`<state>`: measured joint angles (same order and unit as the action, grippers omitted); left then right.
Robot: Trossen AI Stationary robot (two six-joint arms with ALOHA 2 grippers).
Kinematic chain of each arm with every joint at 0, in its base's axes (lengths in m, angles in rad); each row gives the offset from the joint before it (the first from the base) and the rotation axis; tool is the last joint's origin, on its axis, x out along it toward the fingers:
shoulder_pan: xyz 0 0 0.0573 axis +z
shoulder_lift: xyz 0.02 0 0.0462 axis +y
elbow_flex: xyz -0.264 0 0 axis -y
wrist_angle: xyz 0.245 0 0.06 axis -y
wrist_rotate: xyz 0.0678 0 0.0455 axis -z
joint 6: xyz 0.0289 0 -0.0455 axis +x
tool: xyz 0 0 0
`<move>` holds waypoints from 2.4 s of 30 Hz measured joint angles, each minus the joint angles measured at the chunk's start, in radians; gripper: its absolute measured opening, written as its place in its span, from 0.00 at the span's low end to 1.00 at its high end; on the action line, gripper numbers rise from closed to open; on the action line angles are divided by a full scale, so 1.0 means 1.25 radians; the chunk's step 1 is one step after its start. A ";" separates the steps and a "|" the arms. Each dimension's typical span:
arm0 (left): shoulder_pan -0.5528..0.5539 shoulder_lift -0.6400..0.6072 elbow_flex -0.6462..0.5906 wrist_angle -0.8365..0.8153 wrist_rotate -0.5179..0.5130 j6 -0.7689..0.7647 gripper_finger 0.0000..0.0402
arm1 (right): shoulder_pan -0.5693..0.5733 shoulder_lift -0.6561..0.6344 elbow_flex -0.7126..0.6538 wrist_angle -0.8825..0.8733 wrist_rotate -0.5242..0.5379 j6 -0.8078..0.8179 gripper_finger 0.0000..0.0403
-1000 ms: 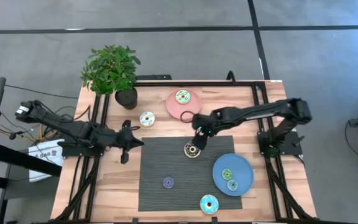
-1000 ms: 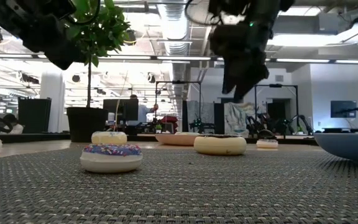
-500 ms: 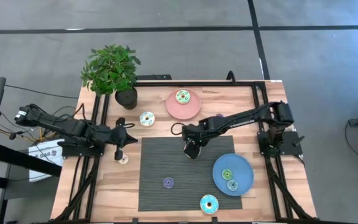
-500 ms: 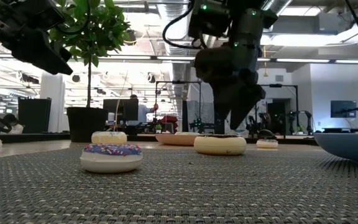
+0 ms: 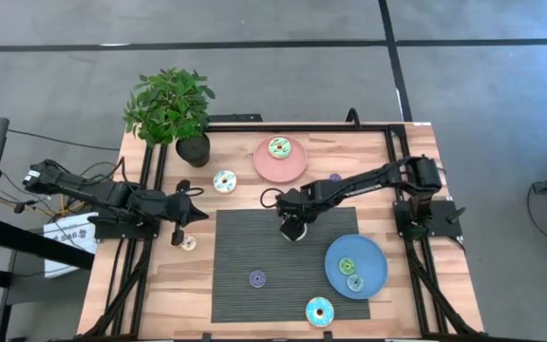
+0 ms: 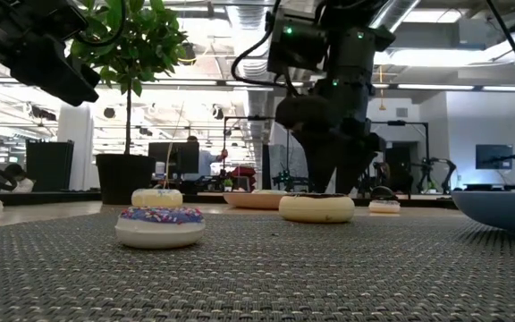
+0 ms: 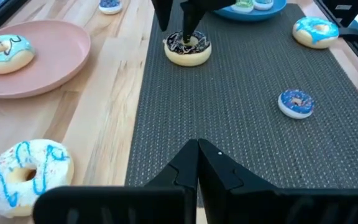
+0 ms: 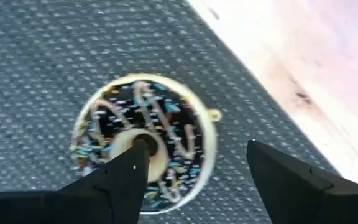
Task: Pick & Place donuts
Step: Put the large black donut on the pink plate
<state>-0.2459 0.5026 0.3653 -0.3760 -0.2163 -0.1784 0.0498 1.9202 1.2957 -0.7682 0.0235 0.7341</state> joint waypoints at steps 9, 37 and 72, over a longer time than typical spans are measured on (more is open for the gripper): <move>0.000 0.000 0.000 -0.001 0.001 -0.001 0.00 | 0.000 0.000 -0.001 0.011 -0.013 -0.001 0.56; 0.000 0.000 0.000 -0.016 0.000 -0.016 0.00 | -0.010 0.032 0.016 0.034 -0.063 -0.001 0.33; 0.001 0.001 0.001 -0.007 -0.209 -0.184 0.00 | -0.464 0.025 0.085 0.119 -0.062 -0.453 0.31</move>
<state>-0.2447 0.5034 0.3664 -0.3851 -0.4777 -0.4082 -0.5304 1.9514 1.4017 -0.6201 -0.0542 0.1676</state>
